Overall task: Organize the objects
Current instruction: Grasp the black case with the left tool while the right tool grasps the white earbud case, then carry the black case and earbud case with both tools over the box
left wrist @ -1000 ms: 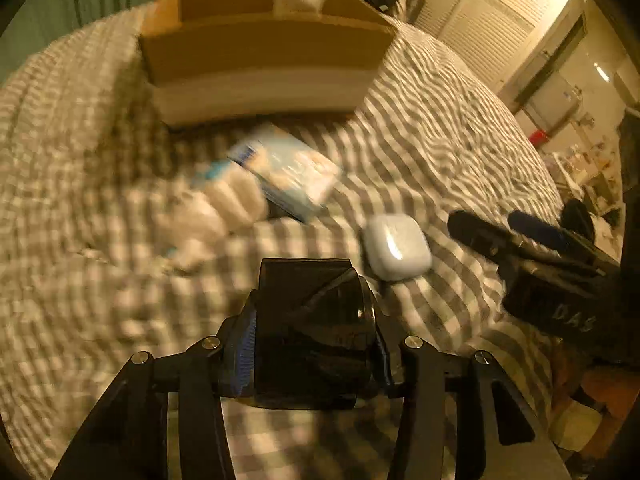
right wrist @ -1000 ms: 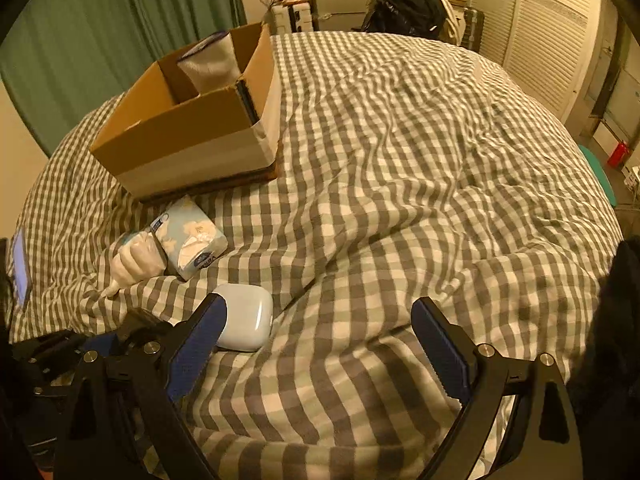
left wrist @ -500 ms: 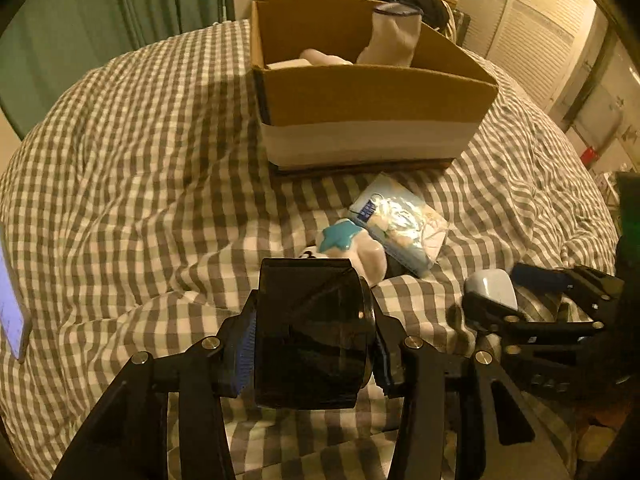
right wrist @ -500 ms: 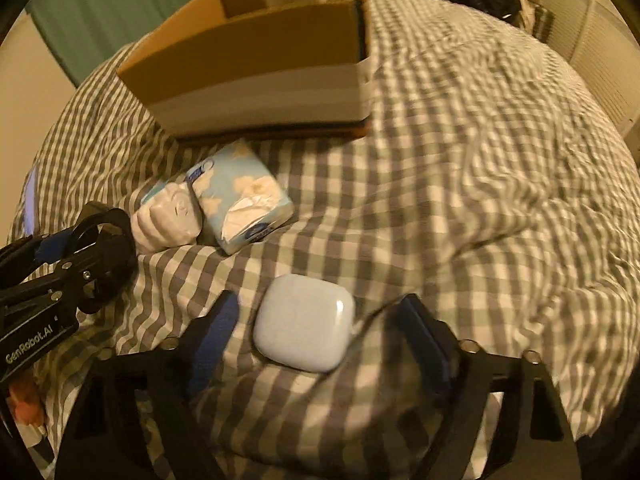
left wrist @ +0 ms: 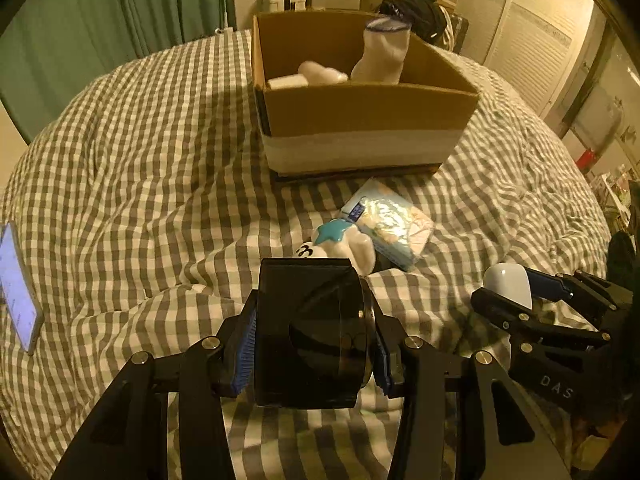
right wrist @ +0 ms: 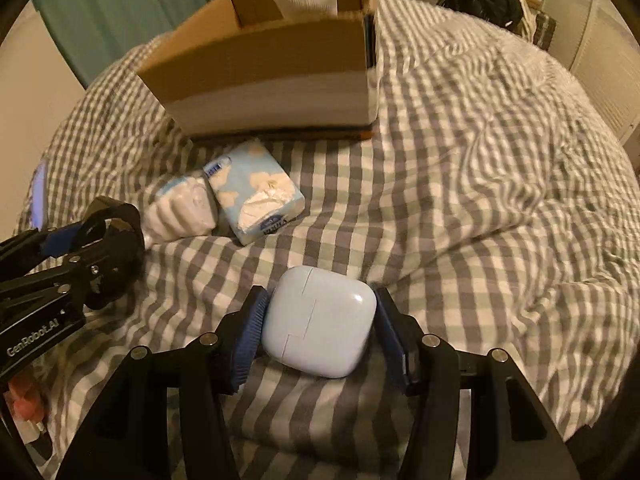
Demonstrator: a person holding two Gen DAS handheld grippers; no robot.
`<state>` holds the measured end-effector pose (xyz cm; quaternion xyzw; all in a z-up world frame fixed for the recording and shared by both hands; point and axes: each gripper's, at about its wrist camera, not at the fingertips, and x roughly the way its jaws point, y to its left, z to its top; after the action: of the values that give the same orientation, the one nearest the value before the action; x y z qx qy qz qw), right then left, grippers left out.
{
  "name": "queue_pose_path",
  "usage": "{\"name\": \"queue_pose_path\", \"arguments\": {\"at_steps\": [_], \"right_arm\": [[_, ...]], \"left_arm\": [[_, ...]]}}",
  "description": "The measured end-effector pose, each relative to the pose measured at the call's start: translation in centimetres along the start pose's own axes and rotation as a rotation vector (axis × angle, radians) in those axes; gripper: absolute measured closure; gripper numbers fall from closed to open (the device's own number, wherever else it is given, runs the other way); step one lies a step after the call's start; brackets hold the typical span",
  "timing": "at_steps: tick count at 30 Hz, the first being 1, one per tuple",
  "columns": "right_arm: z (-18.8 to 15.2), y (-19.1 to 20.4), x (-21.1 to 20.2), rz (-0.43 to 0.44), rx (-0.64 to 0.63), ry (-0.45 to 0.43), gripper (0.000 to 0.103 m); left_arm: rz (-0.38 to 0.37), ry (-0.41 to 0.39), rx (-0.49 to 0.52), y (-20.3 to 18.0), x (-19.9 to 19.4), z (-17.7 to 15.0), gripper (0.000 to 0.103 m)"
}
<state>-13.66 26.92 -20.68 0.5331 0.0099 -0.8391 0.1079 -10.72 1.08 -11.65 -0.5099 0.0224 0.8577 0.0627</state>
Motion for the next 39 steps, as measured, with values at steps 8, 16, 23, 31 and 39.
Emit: {"name": "queue_pose_path", "arguments": {"at_steps": [8, 16, 23, 31, 39], "right_arm": [[-0.2, 1.2, -4.7, 0.012, -0.023, -0.089, 0.049], [-0.9, 3.4, -9.1, 0.043, -0.045, -0.197, 0.050], [-0.4, 4.7, -12.5, 0.054, -0.085, -0.261, 0.050], [2.3, 5.3, -14.9, 0.050, -0.138, -0.309, 0.050], [7.5, 4.3, -15.1, 0.046, -0.139, -0.348, 0.050]], "left_arm": [[-0.012, -0.058, 0.021, -1.0, -3.6, -0.7, 0.055], [0.004, -0.111, 0.034, -0.8, -6.4, -1.2, 0.055], [-0.015, -0.156, 0.015, 0.0, -8.6, 0.1, 0.055], [-0.042, -0.212, 0.022, 0.3, -10.0, 4.2, 0.055], [-0.027, -0.263, 0.036, 0.6, -9.7, 9.9, 0.055]]}}
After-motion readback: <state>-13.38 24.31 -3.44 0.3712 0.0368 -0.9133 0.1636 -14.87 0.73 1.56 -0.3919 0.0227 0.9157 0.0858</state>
